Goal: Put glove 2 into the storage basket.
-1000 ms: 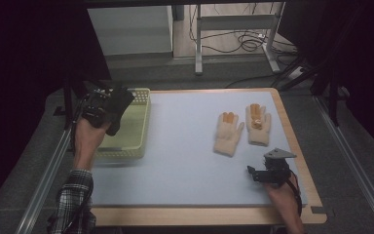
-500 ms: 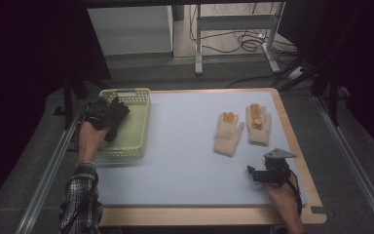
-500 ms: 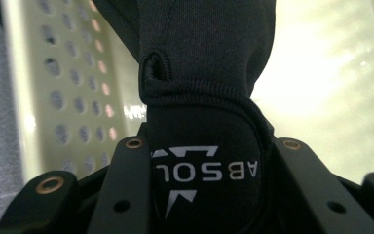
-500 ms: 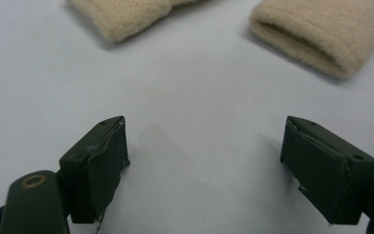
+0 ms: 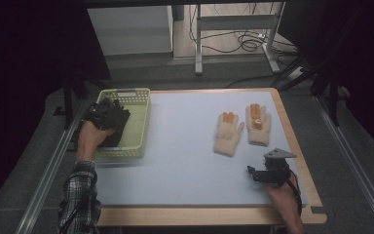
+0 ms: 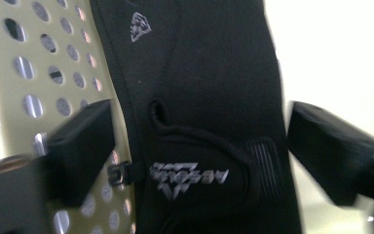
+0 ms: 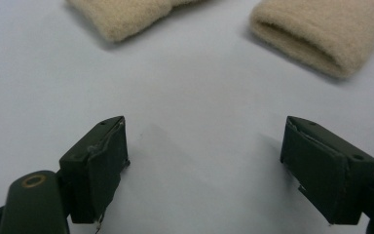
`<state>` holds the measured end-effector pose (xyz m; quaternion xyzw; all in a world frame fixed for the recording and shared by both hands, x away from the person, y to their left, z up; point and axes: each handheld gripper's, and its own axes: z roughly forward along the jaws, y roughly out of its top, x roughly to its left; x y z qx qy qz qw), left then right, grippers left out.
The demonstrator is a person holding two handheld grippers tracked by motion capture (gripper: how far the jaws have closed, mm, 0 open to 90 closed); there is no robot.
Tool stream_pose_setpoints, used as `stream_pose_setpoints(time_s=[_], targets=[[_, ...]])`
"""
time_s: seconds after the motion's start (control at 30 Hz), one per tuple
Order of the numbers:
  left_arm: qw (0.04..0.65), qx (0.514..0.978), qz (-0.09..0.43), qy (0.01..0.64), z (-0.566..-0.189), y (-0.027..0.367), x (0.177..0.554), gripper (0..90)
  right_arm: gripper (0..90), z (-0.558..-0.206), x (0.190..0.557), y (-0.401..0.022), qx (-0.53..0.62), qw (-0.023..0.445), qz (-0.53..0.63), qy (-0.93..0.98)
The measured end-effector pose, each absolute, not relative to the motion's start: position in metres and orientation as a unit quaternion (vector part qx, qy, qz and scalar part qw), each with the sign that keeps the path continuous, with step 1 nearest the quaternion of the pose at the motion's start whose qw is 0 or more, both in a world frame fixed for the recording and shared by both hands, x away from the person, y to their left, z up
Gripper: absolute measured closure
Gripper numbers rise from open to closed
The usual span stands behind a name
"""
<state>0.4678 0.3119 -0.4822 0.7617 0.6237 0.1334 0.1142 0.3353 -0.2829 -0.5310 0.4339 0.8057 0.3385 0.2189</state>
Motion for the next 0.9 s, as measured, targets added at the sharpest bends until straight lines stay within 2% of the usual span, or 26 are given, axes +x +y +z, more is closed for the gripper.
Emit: stream_pose_setpoints(time_s=[0.17, 0.43, 0.8, 0.9], targets=[[0.173, 0.758, 0.126, 0.617, -0.466, 0.318, 0.454, 3.7, 17.3, -0.531, 0.335, -0.283, 0.434, 0.219, 0.338, 0.806], [0.239, 0.763, 0.148, 0.582, -0.454, 0.313, 0.428, 2.7, 17.3, -0.531, 0.335, -0.283, 0.434, 0.219, 0.338, 0.806], [0.335, 0.778, 0.198, 0.492, -0.432, 0.278, 0.391, 2.6, 17.2, -0.531, 0.335, -0.283, 0.434, 0.219, 0.338, 0.806], [0.359, 0.782, 0.198, 0.47, -0.427, 0.27, 0.382, 2.6, 17.2, -0.531, 0.335, -0.283, 0.434, 0.219, 0.338, 0.806]])
